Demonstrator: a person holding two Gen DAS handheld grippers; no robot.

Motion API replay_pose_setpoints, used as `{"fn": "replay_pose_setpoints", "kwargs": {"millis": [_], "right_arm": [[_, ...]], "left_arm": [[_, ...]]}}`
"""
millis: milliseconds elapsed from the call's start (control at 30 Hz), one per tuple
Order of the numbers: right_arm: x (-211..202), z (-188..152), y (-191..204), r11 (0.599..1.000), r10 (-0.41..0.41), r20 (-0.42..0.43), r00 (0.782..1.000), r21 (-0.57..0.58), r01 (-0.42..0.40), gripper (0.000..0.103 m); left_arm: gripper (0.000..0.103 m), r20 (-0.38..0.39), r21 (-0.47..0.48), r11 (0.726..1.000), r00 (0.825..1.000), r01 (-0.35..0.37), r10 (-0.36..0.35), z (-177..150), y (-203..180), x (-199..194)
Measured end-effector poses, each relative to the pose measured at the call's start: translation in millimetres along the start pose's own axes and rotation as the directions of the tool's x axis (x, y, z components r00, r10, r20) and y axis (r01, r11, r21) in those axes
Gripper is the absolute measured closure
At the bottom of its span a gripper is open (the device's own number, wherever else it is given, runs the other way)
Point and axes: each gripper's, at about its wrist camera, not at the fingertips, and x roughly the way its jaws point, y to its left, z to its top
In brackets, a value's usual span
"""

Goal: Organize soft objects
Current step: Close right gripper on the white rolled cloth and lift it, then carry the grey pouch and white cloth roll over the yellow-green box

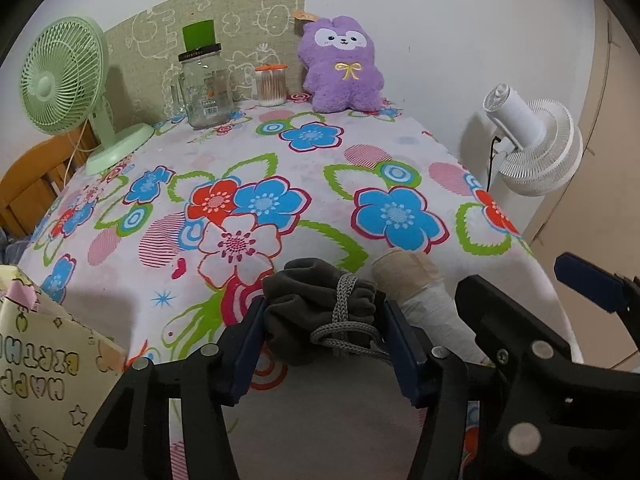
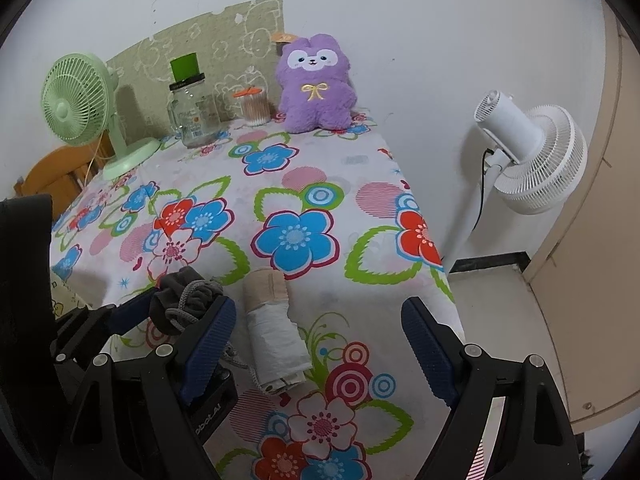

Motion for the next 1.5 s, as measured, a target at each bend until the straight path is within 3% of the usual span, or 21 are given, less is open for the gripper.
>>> {"fn": "replay_pose_setpoints", "kwargs": {"millis": [200, 333, 500, 533, 633, 700, 867, 1500], "right_arm": [[8.4, -1.1, 5.5, 1.0, 0.011, -0.017, 1.0, -0.01, -0.011, 0.016], [16.2, -1.9, 8.1, 1.0, 0.027, -0.037, 0.999, -0.005, -0.028, 0.025], [21.6, -4.1, 15.9, 0.997, 0.074, -0.048, 0.996, -0.021, -0.075, 0.025], [23.3, -4.3, 18.7, 0.997, 0.07, -0.053, 0.996, -0.032, -0.072, 0.029], [30.7, -5.7, 22.4, 0.997, 0.065, -0.099, 0.993, -0.043, -0.07, 0.053], [32.9, -7.7, 22.9, 0.997, 0.069, -0.115, 0.991, -0.034, -0.073, 0.055], [31.3, -10.9, 26.1, 0.996, 0.07, -0.138, 0.988, -0.043, -0.076, 0.078], [-10.3, -21.2, 39.2, 0.996, 0.066, -0.086, 0.994, -0.051, -0.071, 0.082]], "left_arm": [[0.045, -0.025, 0.021, 0.999, 0.999, -0.031, 0.031, -5.5, 9.0, -6.0], [0.045, -0.043, -0.005, 1.0, 0.999, -0.026, 0.026, -9.3, 16.7, -9.4], [0.045, -0.046, 0.001, 0.999, 0.998, -0.034, 0.034, -14.3, 19.3, -11.8], [0.045, -0.046, 0.006, 0.999, 0.998, -0.035, 0.035, -15.3, 18.9, -12.4], [0.045, -0.053, 0.017, 0.999, 0.998, -0.037, 0.038, -17.9, 17.8, -12.6], [0.045, -0.059, 0.016, 0.999, 0.998, -0.035, 0.035, -18.9, 18.8, -12.4], [0.045, -0.057, 0.031, 0.999, 0.998, -0.038, 0.04, -22.8, 18.3, -14.8], [0.046, -0.031, 0.024, 0.999, 0.999, -0.028, 0.029, -33.7, 25.2, -39.5]]}}
